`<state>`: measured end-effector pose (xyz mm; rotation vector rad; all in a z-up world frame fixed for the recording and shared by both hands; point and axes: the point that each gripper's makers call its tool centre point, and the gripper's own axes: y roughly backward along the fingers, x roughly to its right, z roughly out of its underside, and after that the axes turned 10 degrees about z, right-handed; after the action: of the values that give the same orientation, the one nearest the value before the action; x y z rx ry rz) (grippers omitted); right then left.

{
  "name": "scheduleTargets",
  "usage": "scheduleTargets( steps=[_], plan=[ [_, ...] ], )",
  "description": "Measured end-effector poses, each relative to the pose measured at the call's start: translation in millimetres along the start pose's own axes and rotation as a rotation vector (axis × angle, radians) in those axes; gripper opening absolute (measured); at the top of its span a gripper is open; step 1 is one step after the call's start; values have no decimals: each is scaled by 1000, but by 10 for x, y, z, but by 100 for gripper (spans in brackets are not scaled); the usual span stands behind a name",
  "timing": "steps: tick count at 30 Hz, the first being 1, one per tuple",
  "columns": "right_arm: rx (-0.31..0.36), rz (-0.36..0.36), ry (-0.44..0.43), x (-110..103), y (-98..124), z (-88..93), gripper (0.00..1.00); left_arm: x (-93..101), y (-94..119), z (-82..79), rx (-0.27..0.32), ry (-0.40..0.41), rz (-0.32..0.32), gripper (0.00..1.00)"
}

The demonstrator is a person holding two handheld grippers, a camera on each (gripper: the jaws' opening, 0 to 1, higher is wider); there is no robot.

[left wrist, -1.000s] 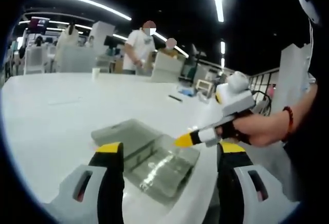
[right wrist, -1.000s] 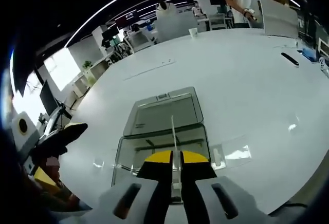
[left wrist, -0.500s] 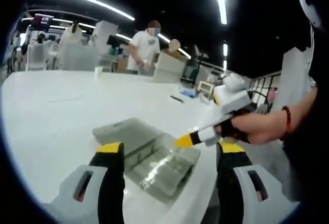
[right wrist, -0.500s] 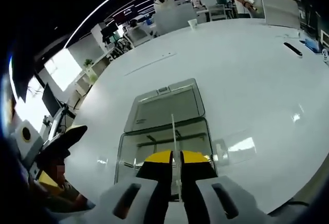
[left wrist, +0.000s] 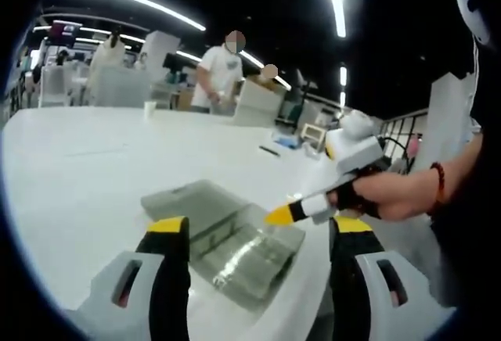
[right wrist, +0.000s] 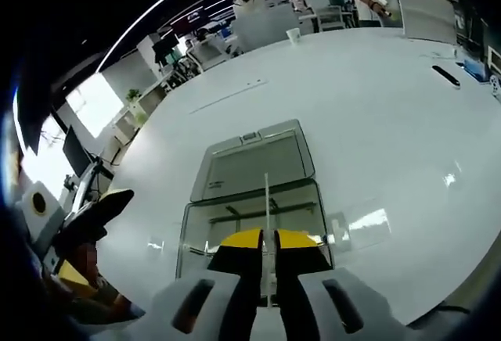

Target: Insert the divider into the dual guide fixture by aligning both edges with the guide slots and pushing it downward to the bottom, including one-sided entry, uneven engagement, binding, and posture correction.

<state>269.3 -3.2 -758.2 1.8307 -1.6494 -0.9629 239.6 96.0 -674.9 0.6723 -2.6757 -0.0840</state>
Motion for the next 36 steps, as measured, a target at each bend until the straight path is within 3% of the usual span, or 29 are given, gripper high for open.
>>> scheduleTargets(
  steps=[15,36],
  plan=[
    [-6,-7,-27,19,8,-6,0,2,-6,9,-5,4,2,70],
    [18,-2,23,21,-6,3,0,4,14,11,-3,7,-6,70]
  ],
)
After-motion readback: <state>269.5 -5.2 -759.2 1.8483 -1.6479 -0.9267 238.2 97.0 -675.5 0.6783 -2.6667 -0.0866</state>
